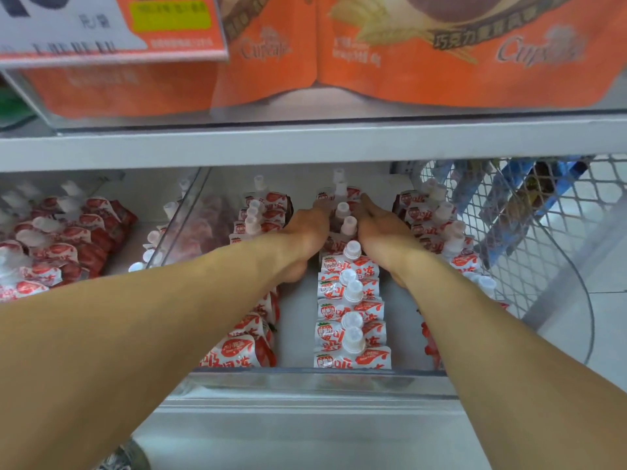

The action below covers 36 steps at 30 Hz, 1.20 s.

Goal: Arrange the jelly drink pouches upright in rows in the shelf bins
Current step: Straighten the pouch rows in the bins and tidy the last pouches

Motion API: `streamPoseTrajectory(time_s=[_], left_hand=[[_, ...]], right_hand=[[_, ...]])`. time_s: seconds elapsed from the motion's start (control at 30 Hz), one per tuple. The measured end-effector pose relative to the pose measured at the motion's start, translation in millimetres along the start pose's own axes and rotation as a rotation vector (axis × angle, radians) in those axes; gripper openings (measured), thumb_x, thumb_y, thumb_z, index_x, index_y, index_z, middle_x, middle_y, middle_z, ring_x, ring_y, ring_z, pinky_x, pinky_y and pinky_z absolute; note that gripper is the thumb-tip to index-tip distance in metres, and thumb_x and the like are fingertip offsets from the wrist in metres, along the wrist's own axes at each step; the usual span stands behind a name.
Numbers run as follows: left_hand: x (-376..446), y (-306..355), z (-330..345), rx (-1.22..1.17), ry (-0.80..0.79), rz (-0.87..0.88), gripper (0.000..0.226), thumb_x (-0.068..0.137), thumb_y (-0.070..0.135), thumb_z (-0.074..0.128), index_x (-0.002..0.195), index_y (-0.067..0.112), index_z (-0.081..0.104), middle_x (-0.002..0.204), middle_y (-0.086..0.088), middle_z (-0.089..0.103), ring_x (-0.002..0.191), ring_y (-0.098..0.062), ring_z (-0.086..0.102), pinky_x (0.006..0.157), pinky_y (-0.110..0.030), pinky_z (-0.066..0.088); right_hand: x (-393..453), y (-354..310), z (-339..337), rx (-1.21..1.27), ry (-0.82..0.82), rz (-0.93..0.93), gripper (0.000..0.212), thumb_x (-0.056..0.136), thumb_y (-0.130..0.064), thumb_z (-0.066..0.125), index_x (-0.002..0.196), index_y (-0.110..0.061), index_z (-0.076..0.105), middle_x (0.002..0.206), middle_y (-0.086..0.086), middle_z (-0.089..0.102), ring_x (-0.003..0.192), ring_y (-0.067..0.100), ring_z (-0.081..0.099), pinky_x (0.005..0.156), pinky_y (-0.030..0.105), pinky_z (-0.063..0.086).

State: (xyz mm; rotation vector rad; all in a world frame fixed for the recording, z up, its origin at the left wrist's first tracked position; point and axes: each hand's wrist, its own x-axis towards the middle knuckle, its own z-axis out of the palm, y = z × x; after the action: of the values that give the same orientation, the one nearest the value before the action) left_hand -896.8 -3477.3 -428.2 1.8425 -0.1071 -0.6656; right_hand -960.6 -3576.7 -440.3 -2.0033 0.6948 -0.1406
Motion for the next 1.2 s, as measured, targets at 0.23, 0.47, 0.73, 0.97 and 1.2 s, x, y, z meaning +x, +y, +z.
streamPoseTrajectory(time_s=[0.23,0.47,0.73,0.97,1.2], left_hand=[[3,-3,14,0.008,0.033,0.076,0.038,0.103,0.034,0.024,0.12,0.018,0.054,0.097,-0.003,0.063,0.078,-0.013,0.059,0.064,-0.023,0.047],[-19,9,9,-0.022,-0.006,0.039,0.038,0.103,0.035,0.026,0.115,0.017,0.058,0.091,-0.005,0.067,0.077,-0.015,0.062,0.067,-0.024,0.051],[-70,7,-4,-0.03,-0.033,-0.08,0.038,0.102,0.029,0.034,0.118,0.004,0.058,0.108,-0.009,0.064,0.097,-0.027,0.061,0.086,-0.033,0.052],[-104,-11,-18,0.101,-0.249,-0.207,0.024,0.099,0.017,0.044,0.114,0.007,0.06,0.105,-0.013,0.068,0.092,-0.029,0.066,0.082,-0.039,0.054],[-116,-2,-27,0.225,-0.304,-0.209,0.016,0.098,0.011,0.048,0.096,0.003,0.062,0.081,-0.009,0.068,0.065,-0.018,0.064,0.059,-0.026,0.051]], right_hand=[[8,5,10,0.368,-0.032,0.08,0.038,0.098,-0.042,0.036,0.131,-0.033,0.053,0.12,0.008,0.067,0.105,0.028,0.066,0.095,0.048,0.053],[-6,-6,4,0.481,-0.043,0.187,0.033,0.102,-0.036,0.042,0.132,-0.028,0.053,0.109,0.01,0.069,0.091,0.027,0.069,0.076,0.038,0.058],[-62,-19,-29,0.187,-0.096,0.178,0.035,0.097,-0.027,0.047,0.124,-0.007,0.057,0.123,0.009,0.064,0.106,0.023,0.06,0.103,0.045,0.047],[-118,-20,-33,0.28,-0.373,0.346,0.026,0.102,-0.017,0.045,0.123,-0.016,0.061,0.122,0.01,0.068,0.108,0.026,0.064,0.095,0.049,0.052],[-125,-21,-31,0.117,-0.296,0.301,0.016,0.1,-0.012,0.05,0.105,-0.009,0.065,0.108,0.007,0.072,0.073,0.016,0.067,0.081,0.036,0.058]])
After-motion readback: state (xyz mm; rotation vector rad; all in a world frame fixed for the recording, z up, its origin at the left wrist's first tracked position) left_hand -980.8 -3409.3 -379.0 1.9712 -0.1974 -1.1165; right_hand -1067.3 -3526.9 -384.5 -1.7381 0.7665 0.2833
